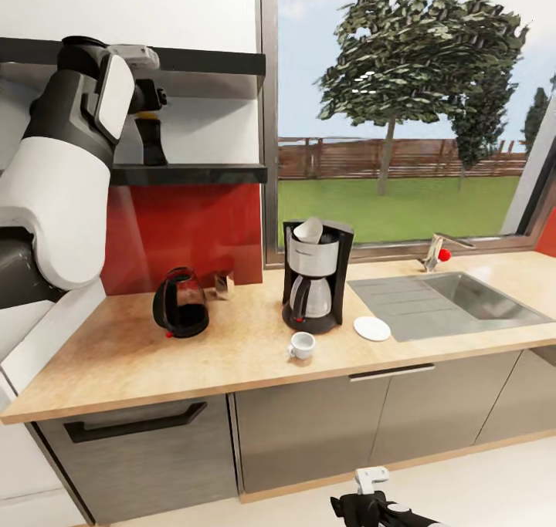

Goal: Set up a coffee station on the kitchen countertop: keep the coffee maker on the countertop, move the bottle of coffee from the kitchen shelf to the counter next to the coffee maker, place a paper coffee filter on top of the coffee maker, put the saucer next to the coffee maker with the coffee cup on the saucer, and place the electric kettle next to the coffee maker.

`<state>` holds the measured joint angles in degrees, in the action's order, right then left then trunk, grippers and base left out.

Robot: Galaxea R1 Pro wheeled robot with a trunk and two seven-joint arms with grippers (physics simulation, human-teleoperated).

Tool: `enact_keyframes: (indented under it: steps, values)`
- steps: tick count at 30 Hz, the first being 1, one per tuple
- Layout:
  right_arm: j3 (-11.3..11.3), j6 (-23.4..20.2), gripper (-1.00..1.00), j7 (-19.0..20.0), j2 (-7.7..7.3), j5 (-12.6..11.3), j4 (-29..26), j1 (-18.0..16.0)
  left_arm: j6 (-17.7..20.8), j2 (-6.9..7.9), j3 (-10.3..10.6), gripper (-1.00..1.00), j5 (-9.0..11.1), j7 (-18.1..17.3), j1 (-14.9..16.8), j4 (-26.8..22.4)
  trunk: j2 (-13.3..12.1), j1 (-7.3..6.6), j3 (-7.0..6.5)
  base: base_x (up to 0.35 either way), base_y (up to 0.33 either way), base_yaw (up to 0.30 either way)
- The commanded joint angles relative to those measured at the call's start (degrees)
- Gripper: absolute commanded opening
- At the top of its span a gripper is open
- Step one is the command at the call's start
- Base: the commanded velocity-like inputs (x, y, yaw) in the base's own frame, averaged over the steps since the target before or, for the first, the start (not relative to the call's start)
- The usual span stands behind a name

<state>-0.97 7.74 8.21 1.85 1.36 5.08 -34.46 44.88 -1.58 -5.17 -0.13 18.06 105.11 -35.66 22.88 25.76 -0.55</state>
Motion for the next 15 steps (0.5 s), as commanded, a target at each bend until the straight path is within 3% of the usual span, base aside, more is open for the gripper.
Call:
enact_keyframes:
  steps: [1,5,8,11,15]
  values:
    - [-0.08,0.43,1.00,0.06,-0.03,0.13,0.25,-0.08,-1.92,0.13,-0.22,1.00,-0.70,0.13,-0.14,0.18,0.04,0.03,-0.07,0.000,0.000,0.000]
    - [-0.08,-0.32,1.00,0.05,-0.27,0.13,0.32,-0.08,-5.30,0.25,-0.20,1.00,-1.37,0.01,-1.44,0.39,0.04,0.03,-0.44,0.000,0.000,0.000]
    - [-0.08,-6.53,1.00,0.12,-1.74,0.15,0.37,1.33,-5.96,0.23,-0.19,1.00,-1.44,-0.04,-2.07,0.41,0.04,0.03,-0.73,0.000,0.000,0.000]
    - [-0.08,-7.73,1.00,0.19,-2.75,0.20,0.37,2.85,-6.02,0.24,-0.19,1.00,-1.45,-0.04,-2.15,0.41,0.04,0.03,-0.98,0.000,0.000,0.000]
    - [-0.08,-8.10,1.00,0.18,-3.00,0.21,0.37,4.45,-6.09,0.24,-0.19,1.00,-1.48,-0.04,-2.32,0.42,0.04,0.03,-1.10,0.000,0.000,0.000]
